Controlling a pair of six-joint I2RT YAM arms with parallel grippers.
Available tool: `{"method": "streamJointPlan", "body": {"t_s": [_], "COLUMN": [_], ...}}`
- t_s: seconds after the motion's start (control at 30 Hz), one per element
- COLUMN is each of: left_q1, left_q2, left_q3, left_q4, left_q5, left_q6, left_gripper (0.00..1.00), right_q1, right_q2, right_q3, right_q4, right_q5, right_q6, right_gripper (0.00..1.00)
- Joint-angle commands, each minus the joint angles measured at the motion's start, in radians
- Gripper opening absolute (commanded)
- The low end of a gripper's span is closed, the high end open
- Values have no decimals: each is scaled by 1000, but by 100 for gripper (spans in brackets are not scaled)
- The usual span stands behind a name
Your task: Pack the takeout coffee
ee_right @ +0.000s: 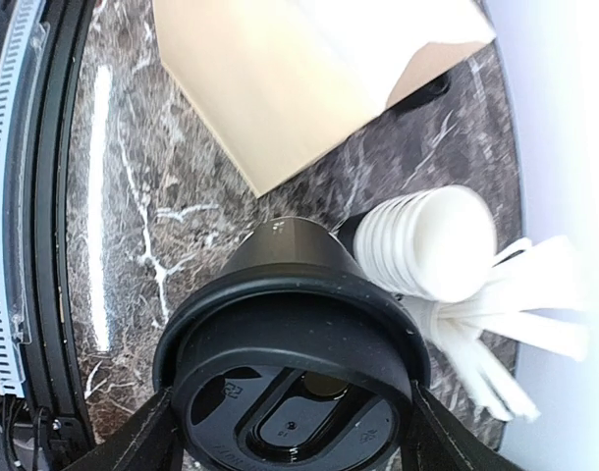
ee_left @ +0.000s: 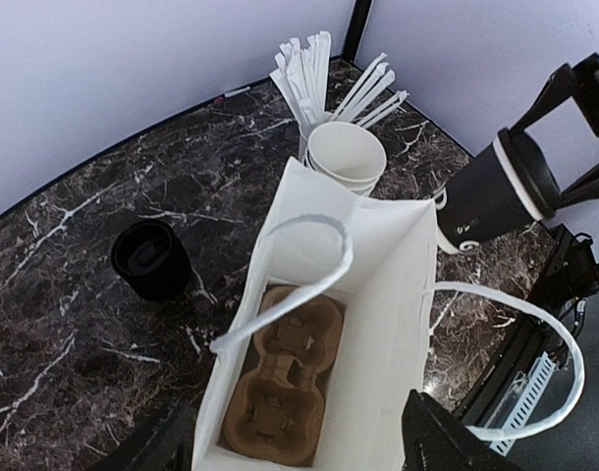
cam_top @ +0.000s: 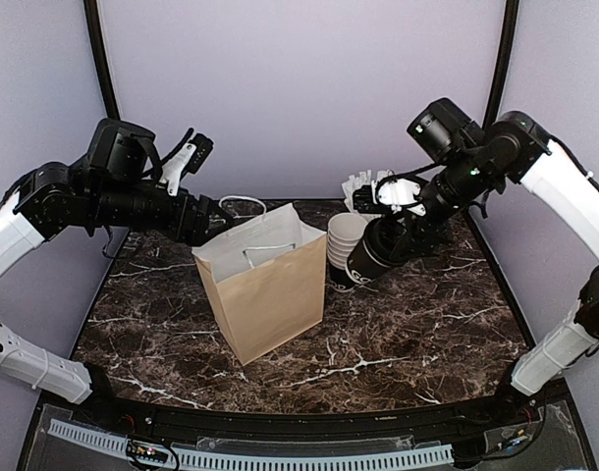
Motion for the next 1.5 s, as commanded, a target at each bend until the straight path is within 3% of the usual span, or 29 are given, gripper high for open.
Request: {"method": "streamJointPlan", "body": {"t_s": [0.0,0.17,0.23,0.33,0.43,0.67,0.93,1.13,1.47], "left_q1": [1,14,37,74,110,123,121,118,27], "left_q2": [-22,75,112,152,187,248,296,324,369], "left_q3": [-26,75,116,145,152,177,206,261,351], "left_q4": [-71,-140,-168,-200,-205,-219,-230,-236,-282], "left_q5": [82,-59,-66,-65,-36,134,219,269,230], "left_q6": [-25,6,25,63,97,165,213,228,295], "left_gripper": [75,72,69,63,59,33,1,0,0], "right_q1": [-1,-1,-1,-1,-1,-1,16,64,188], "right_q2": [3,18,8,-5,-4,39,42,60,55], "right_q3": [101,189,188,192,216,269,268,253,118], "right_q4": [-46,38,90,177,256,273,256,229,203], "right_q5": [-3,52,79,119,115,7,-186,-213,-34], "right_q6": [-38,-13,-7,-1,20,55,26,1,-82], "right_gripper": [41,32,31,20,18,17,18,15,6]}}
